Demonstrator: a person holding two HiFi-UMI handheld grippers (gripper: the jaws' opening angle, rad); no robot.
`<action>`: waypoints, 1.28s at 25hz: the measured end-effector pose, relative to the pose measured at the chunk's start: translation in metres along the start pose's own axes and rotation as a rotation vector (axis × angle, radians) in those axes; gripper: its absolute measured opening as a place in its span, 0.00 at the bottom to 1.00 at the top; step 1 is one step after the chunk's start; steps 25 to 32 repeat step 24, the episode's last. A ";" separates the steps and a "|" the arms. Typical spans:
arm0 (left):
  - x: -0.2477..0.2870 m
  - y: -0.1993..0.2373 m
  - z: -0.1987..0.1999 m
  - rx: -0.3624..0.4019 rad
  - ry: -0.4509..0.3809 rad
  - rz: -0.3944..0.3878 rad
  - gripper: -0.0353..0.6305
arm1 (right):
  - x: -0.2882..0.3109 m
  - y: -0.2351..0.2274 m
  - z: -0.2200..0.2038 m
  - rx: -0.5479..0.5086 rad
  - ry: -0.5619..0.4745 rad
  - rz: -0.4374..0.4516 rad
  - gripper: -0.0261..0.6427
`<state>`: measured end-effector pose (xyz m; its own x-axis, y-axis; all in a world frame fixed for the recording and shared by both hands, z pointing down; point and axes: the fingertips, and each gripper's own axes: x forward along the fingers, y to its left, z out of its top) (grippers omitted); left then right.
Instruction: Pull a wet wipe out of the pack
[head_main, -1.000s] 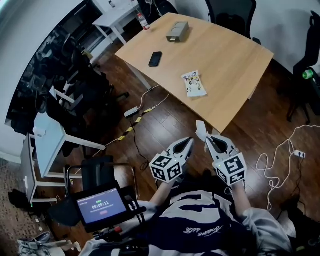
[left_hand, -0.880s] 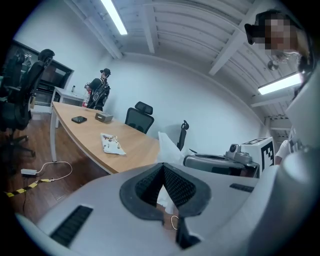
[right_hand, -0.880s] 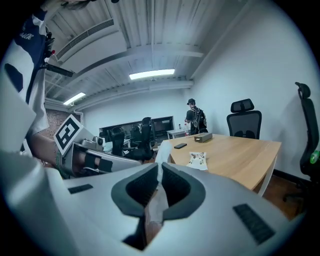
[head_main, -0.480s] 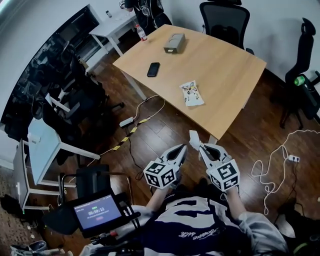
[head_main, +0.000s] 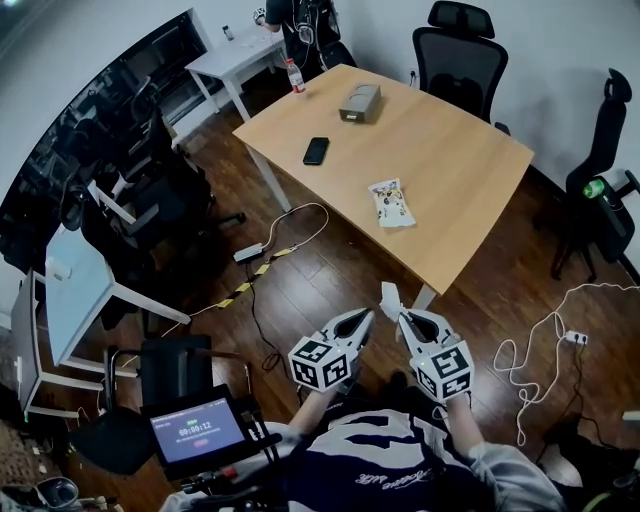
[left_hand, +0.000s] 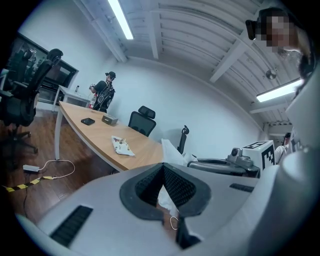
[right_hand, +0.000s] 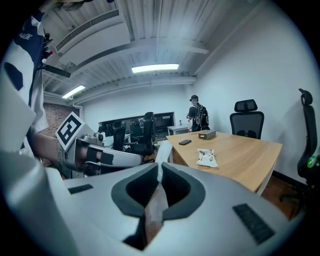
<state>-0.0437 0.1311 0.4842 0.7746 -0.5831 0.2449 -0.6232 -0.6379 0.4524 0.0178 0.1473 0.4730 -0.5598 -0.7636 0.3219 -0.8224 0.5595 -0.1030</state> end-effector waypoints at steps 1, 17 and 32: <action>-0.002 0.002 -0.002 -0.004 0.001 0.001 0.06 | 0.000 0.002 -0.002 0.001 0.006 -0.004 0.06; -0.004 -0.008 -0.019 -0.045 0.013 -0.035 0.06 | -0.020 0.013 -0.016 0.025 0.043 -0.035 0.06; 0.001 -0.005 -0.014 -0.027 0.029 -0.042 0.06 | -0.015 0.013 -0.012 0.015 0.028 -0.041 0.06</action>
